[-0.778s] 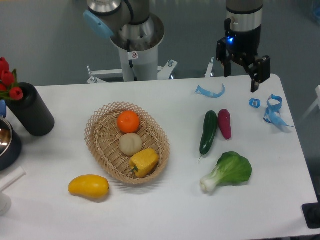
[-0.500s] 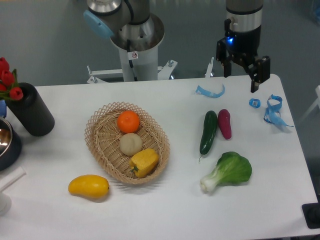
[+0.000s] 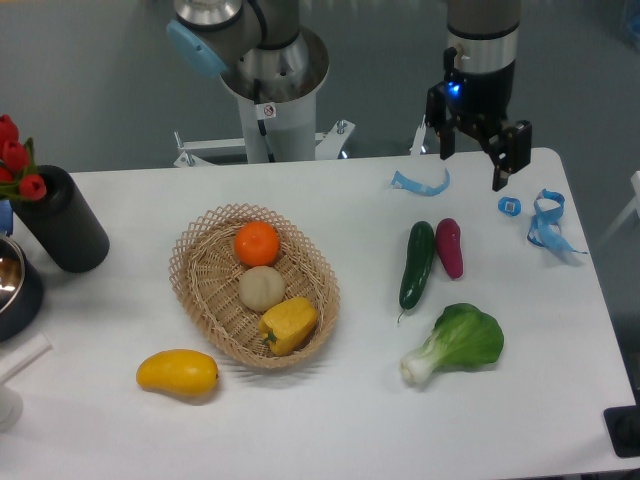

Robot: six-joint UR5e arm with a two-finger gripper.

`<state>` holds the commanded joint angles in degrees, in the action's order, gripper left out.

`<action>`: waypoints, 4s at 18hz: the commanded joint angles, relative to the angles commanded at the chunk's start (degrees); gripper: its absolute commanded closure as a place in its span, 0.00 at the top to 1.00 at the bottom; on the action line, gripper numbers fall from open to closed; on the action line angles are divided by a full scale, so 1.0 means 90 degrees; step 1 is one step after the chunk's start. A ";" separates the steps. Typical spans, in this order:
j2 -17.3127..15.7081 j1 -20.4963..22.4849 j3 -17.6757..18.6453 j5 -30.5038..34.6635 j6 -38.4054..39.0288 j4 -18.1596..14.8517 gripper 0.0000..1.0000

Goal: Pick up the yellow pepper from the basket
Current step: 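Move the open gripper over toward the wicker basket, then lower the gripper into the basket around the yellow bell pepper, then close the gripper on the yellow bell pepper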

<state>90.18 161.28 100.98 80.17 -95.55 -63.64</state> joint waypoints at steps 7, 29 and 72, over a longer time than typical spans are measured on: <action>0.0058 -0.0068 0.0137 -0.0558 0.1435 0.0176 1.00; 0.0653 -0.2087 0.0439 -0.0666 0.3537 0.0450 1.00; 0.2617 -0.2910 0.0245 0.0116 0.3488 0.1416 0.77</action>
<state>113.73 135.09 103.18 81.21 -64.16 -50.89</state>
